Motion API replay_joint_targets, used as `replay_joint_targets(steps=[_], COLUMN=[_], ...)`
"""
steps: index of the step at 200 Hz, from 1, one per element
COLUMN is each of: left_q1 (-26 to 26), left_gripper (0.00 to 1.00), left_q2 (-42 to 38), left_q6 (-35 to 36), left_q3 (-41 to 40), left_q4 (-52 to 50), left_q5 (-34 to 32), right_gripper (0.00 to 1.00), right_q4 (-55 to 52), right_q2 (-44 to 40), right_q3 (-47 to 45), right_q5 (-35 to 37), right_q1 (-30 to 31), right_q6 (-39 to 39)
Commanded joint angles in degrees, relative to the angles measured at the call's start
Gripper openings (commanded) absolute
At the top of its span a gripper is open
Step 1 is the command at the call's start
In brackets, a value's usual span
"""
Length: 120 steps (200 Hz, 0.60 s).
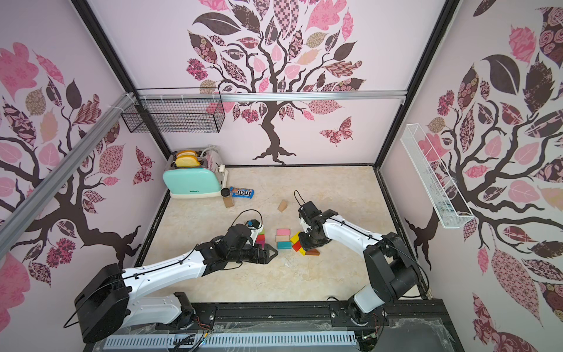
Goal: Assemble a piece of candy with building blocks
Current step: Assemble the building block at the center of the board, then adjust the building block at the center of the board.
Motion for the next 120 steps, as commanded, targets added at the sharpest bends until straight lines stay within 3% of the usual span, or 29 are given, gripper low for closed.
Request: replay_joint_targets(steps=[1, 120], left_q1=[0.2, 1.7], left_gripper=[0.88, 0.88], left_q2=[-1.0, -1.2], left_q6=[1.1, 2.2], left_q3=[-0.3, 0.0], left_q4=[0.6, 1.2], left_q5=[0.6, 2.2], right_gripper=[0.38, 0.31], right_q4=[-0.4, 0.2], right_q2=[-1.1, -3.4], right_q3=[-1.3, -4.7], right_q5=[0.8, 0.3], right_q1=[0.5, 4.9], right_q6=[2.3, 9.0])
